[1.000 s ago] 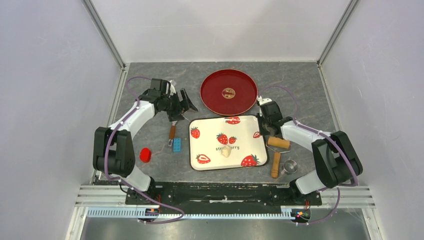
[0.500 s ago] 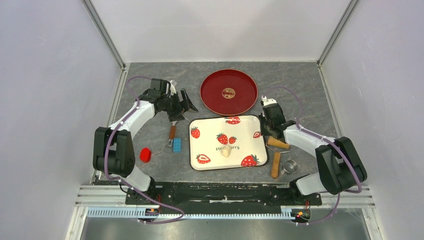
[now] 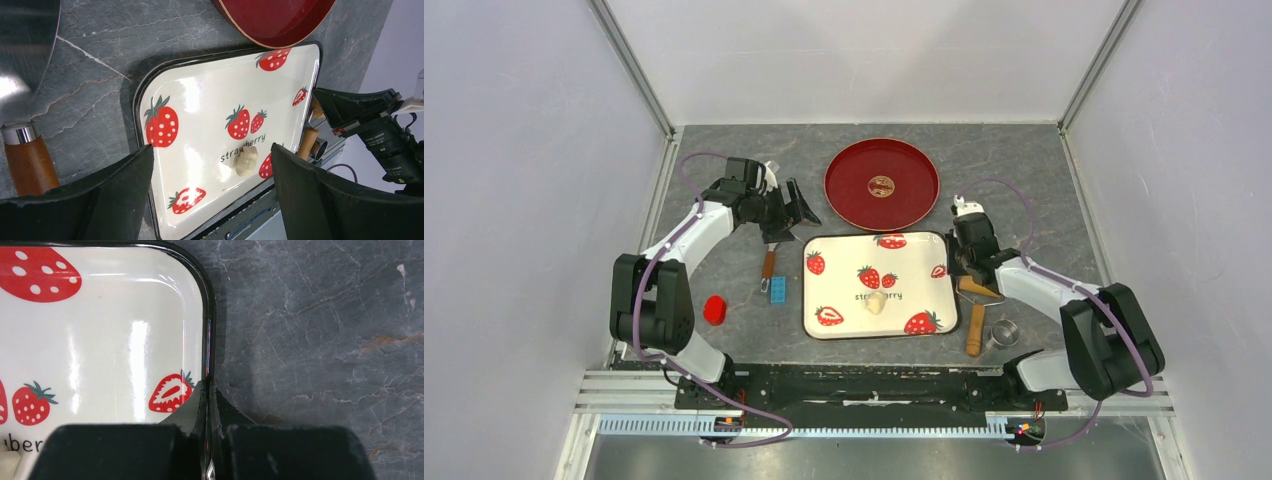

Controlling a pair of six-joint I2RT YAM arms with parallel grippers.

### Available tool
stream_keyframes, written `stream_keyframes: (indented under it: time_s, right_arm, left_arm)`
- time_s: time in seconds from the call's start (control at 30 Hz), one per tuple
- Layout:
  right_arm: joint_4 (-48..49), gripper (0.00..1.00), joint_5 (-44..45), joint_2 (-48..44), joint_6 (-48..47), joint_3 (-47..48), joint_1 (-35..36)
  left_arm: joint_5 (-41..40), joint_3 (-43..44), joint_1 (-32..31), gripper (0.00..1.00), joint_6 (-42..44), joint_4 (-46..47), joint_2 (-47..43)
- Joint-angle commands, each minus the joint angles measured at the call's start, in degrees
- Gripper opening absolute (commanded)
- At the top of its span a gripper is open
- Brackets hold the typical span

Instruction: Roll out the dumpling wrappers from the dough

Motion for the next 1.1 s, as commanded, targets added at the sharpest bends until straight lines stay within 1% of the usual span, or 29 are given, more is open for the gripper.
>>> stream_keyframes:
  time_s: [0.0, 0.13, 0.23, 0.37, 0.47, 0.6, 0.67, 0.73, 0.87, 0.97, 1.07]
  right_arm:
    - [-12.3, 0.01, 0.9, -0.2, 0.9, -4.1, -0.1]
    - [-14.2, 0.02, 1.1, -1.5, 0.9, -3.4, -0.2]
    - [-15.2, 0.08, 1.9, -2.2, 0.6, -0.6, -0.2]
    - [-19.5, 0.27, 1.9, -1.9, 0.6, 8.1, -0.2]
    - [-22.4, 0.41, 1.9, -3.0, 1.0, 12.7, -0.2]
    - [-27.0, 0.59, 2.5, -5.6, 2.0, 14.9, -0.2]
    - [-30.1, 0.65, 3.2, -7.4, 2.8, 14.7, -0.2]
    - [-33.6, 0.68, 3.7, -9.2, 3.8, 14.2, -0.2]
    - [-42.2, 0.68, 4.2, -12.4, 6.9, 13.0, -0.4]
    - [-45.0, 0.67, 0.4, -15.6, 9.3, 11.4, -0.3]
    - [-46.8, 0.62, -4.6, -17.4, 11.3, 9.5, -0.3]
  left_arm:
    - [2.0, 1.4, 0.0, 0.89, 2.9, 0.1, -0.3]
    - [2.4, 1.6, 0.0, 0.89, 3.1, 0.0, -0.4]
    - [2.5, 1.6, -0.1, 0.89, 3.3, 0.1, -0.5]
    - [3.2, 1.5, 0.0, 0.89, 3.6, 0.1, -0.3]
    - [4.0, 1.4, 0.0, 0.89, 3.5, 0.4, -0.2]
    - [5.5, 1.3, -0.1, 0.89, 3.1, 1.1, -0.1]
    - [6.0, 1.3, -0.3, 0.89, 2.8, 1.6, 0.0]
    - [5.8, 1.8, -0.7, 0.89, 2.6, 1.7, 0.3]
    - [4.9, 4.6, -2.4, 0.87, 1.9, 1.8, 1.5]
    - [4.2, 7.7, -4.1, 0.87, 1.7, 1.8, 2.9]
    - [4.2, 10.9, -5.6, 0.87, 1.5, 1.8, 4.9]
